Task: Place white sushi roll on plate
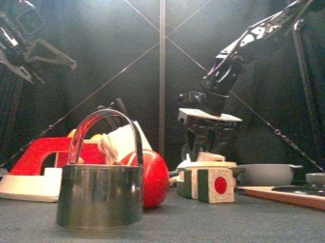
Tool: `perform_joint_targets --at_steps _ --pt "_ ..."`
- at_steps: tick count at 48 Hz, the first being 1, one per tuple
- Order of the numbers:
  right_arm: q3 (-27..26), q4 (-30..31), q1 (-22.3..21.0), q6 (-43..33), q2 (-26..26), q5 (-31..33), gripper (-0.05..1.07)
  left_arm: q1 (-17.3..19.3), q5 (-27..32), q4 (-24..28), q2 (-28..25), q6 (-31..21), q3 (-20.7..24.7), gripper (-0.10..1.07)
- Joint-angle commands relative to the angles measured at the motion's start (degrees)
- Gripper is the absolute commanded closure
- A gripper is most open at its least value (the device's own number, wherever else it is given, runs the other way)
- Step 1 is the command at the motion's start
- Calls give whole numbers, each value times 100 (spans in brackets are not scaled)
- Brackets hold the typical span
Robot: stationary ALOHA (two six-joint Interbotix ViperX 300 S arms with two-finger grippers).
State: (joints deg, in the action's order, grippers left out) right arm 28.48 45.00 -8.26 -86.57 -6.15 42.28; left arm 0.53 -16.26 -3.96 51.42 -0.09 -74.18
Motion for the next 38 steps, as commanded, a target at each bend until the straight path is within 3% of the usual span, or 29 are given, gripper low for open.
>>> perform_joint_targets --at_steps 1,17,38 --pt "-132 26 53 9 404 9 35 9 -18 -9 -26 0 70 97" --pt "229 79 738 35 1274 -18 35 9 9 -9 -26 0 62 97" --pt "773 -255 1582 35 1749 -18 35 9 9 -18 -26 -9 70 97"
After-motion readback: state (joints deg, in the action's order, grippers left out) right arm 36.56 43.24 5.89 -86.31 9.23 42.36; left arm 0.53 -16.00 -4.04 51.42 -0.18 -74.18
